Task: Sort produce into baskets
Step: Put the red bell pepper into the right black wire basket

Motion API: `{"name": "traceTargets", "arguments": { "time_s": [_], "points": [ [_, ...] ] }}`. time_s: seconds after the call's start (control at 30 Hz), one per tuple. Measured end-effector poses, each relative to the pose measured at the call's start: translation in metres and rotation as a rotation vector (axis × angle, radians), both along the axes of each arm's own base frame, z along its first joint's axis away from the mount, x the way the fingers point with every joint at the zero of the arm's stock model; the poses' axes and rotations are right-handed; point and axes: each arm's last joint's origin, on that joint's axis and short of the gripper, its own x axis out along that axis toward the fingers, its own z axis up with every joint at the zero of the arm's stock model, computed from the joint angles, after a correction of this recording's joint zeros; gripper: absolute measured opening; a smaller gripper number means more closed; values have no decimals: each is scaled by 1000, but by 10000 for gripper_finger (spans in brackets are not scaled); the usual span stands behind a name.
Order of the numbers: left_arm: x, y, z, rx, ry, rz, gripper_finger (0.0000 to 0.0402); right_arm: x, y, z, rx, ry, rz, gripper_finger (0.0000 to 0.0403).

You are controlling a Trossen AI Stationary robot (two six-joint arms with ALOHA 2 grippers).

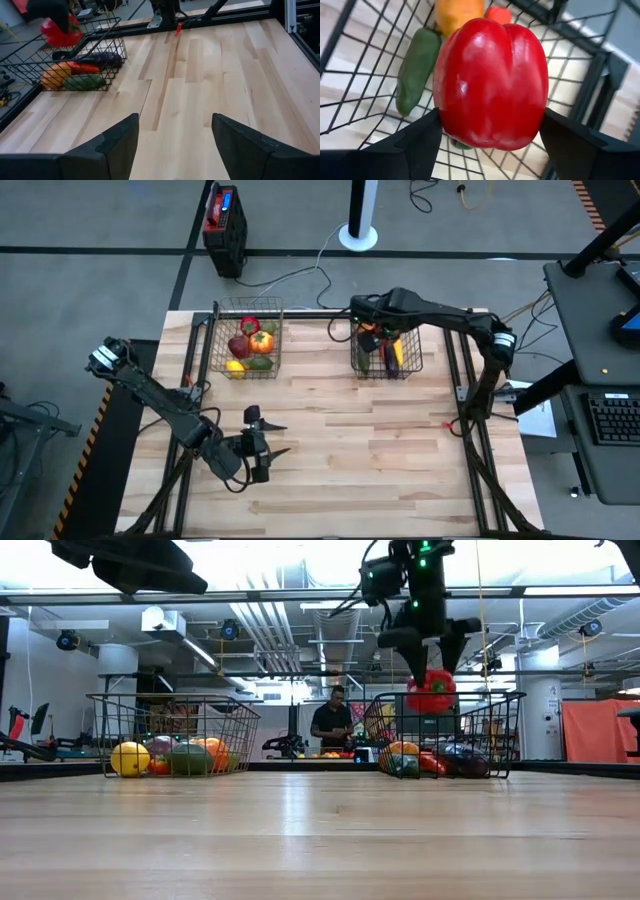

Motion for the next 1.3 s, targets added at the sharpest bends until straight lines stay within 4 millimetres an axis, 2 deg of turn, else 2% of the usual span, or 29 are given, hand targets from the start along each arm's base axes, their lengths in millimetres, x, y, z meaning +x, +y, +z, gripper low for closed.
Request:
{"name": "traceTargets", "arguments": {
  "time_s": [0.2, 0.53, 0.83, 1.0, 1.3],
  "points": [
    [0, 0, 0, -3, 0, 4, 233, 3, -3, -20, 52, -47, -6, 297],
    [0, 0, 0, -2, 2, 5, 233, 5, -6, -29, 40, -88, -30, 297],
    [-4, -3, 1, 13, -6, -4, 233, 4, -5, -50, 54, -97, -57, 297],
    [-18, -9, 24, 48, -67, -12, 233, 2, -6, -58, 59, -91, -69, 297],
    [-58, -15, 76, 103, -215, 10, 233, 2, -11, -58, 48, -114, -80, 297]
  ]
}}
